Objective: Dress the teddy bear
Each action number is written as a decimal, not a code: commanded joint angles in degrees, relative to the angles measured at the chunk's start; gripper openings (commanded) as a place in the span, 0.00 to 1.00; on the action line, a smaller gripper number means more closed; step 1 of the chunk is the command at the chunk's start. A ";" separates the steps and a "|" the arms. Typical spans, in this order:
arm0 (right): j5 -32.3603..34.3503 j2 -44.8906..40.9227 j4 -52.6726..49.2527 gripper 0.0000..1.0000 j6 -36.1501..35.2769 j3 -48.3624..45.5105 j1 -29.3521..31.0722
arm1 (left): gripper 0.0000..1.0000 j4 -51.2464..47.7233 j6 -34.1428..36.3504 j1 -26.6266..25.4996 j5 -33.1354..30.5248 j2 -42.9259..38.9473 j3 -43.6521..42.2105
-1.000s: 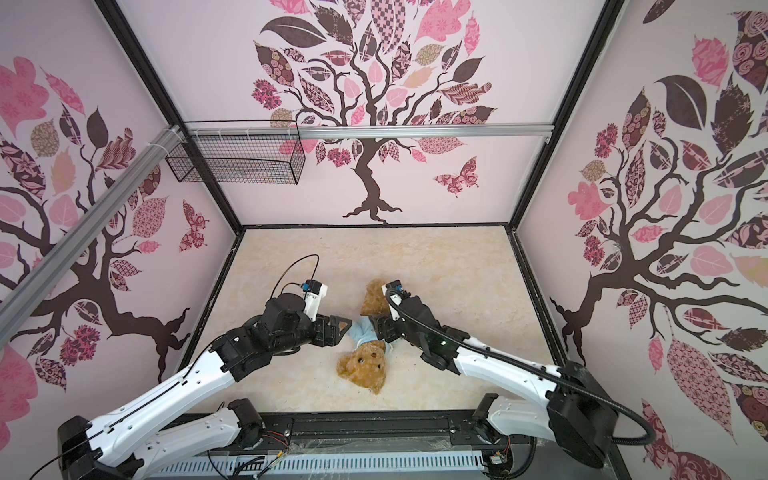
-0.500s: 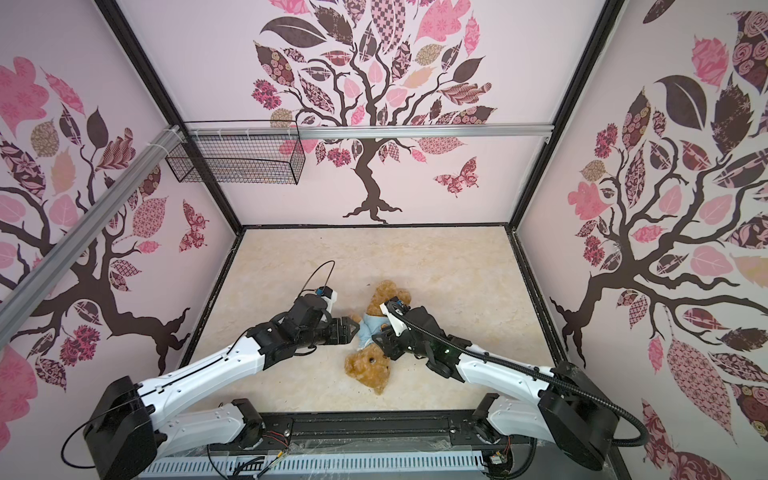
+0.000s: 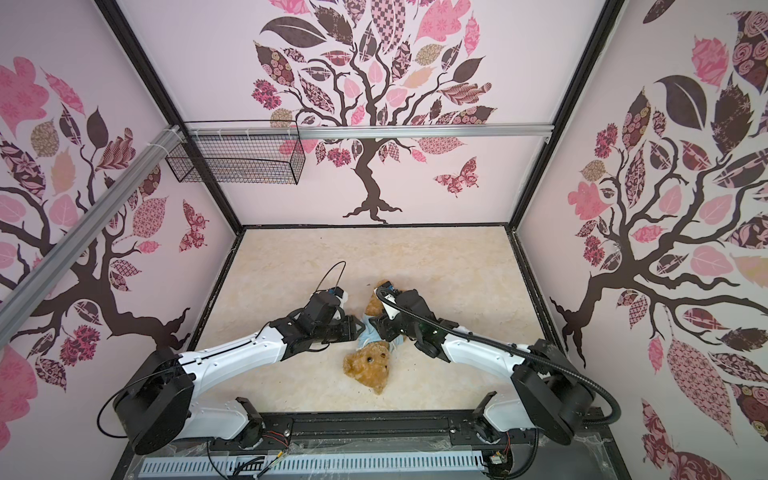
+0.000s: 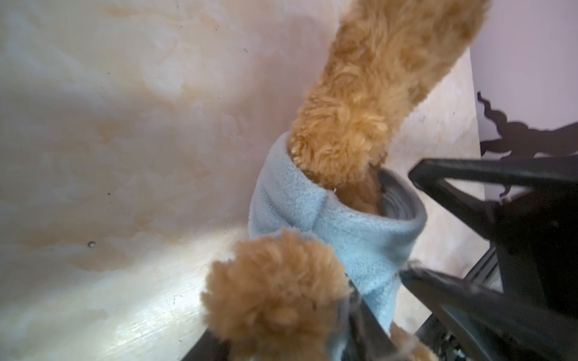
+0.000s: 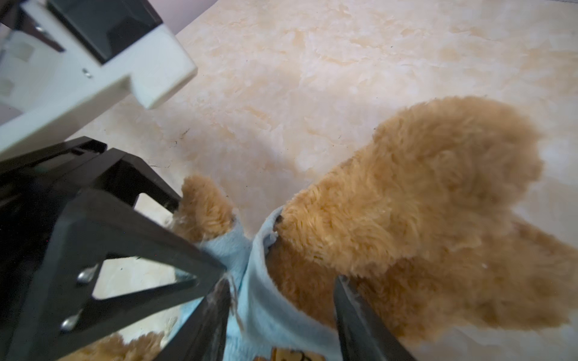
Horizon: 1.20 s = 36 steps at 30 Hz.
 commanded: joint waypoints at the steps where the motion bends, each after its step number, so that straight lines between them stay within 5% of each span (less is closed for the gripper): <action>1: -2.18 4.18 -2.29 0.47 -2.32 4.01 -0.07 | 0.34 1.56 0.87 0.32 -0.03 -0.31 2.08; 8: -1.17 5.15 -4.77 0.08 -1.39 6.14 -1.38 | 0.16 0.19 3.55 0.42 -1.13 -1.74 1.66; 14: -5.32 -0.97 -1.18 0.03 8.55 1.38 -12.58 | 0.10 -2.46 8.64 0.42 -2.67 -2.79 2.77; 22: -13.47 -4.84 5.72 0.26 16.03 -0.98 -15.30 | 0.08 -3.50 15.72 0.45 -6.85 -1.45 9.06; 30: -4.57 -16.49 -0.40 0.47 12.04 -2.13 -15.34 | 0.09 -10.04 32.23 -0.09 -28.52 1.27 17.94; 36: 6.25 -22.84 -7.44 0.54 7.57 -2.56 -15.73 | 0.18 -9.34 35.62 -4.13 -31.24 3.95 14.34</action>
